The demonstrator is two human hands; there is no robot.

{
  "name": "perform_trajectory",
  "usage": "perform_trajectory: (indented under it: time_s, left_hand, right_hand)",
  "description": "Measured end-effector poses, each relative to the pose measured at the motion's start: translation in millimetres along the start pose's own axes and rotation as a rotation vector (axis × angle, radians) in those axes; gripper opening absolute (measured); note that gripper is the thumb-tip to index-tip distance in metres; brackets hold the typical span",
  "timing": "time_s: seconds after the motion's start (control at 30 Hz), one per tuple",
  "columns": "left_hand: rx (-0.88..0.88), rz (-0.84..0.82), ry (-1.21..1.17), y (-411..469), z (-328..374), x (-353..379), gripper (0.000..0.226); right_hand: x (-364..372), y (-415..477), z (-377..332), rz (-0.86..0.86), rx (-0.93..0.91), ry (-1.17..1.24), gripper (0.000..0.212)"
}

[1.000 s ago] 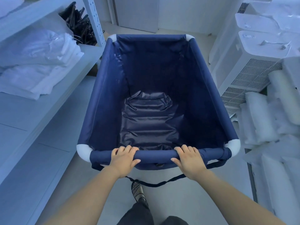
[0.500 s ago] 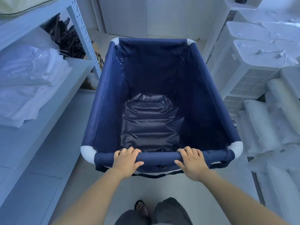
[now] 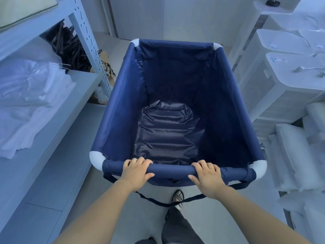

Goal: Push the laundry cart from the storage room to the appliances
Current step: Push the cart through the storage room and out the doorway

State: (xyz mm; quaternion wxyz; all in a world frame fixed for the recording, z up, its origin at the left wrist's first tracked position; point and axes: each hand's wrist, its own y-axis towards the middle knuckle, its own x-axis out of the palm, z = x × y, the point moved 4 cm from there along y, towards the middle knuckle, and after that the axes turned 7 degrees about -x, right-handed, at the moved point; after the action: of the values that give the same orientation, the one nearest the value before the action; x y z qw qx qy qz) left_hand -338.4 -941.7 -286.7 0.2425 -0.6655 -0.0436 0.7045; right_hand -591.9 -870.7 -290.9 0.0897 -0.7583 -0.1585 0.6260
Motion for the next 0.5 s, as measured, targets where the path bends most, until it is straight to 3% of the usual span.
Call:
perform_trajectory:
  time_s: [0.5]
  left_hand:
    - [-0.056, 0.07, 0.045, 150.7, 2.7, -63.7, 0.039]
  right_hand:
    - [-63.5, 145.3, 54.5, -0.039, -0.063, 0.031, 0.05]
